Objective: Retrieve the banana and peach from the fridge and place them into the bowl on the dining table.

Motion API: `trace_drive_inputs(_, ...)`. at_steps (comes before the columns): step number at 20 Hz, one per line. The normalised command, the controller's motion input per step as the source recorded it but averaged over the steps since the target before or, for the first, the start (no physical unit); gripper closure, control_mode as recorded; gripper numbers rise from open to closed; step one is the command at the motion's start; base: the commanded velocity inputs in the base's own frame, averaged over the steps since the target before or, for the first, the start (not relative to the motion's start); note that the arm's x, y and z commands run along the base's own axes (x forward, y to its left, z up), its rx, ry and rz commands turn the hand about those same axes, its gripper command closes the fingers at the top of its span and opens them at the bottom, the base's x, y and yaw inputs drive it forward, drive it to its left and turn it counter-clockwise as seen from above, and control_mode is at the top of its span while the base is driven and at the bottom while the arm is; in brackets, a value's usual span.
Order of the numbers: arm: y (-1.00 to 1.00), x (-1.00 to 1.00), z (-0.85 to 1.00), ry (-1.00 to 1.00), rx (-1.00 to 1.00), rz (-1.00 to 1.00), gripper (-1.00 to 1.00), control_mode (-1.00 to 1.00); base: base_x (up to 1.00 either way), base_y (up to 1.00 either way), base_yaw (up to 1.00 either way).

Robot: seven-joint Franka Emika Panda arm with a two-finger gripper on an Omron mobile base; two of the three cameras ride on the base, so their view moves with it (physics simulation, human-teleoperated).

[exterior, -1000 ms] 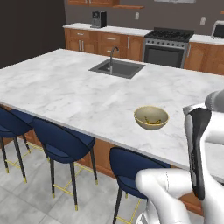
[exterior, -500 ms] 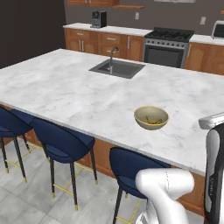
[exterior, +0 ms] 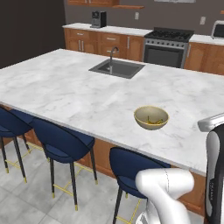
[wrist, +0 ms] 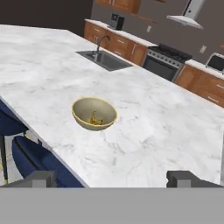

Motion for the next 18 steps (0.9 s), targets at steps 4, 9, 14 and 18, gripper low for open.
trace_drive_inputs(4,0.00,0.00,0.00,0.00,0.00,0.00,-1.00,1.00,-0.83,0.00,-0.07)
trace_drive_inputs(9,0.00,0.00,0.00,0.00,0.00,0.00,-1.00,1.00,-1.00,-0.15,-0.21)
trace_drive_inputs(14,0.00,0.00,0.00,0.00,0.00,0.00,-1.00,1.00,-0.59,-0.82,-0.36)
trace_drive_inputs(18,0.00,0.00,0.00,0.00,0.00,0.00,-1.00,1.00,-0.17,-1.00,-0.47)
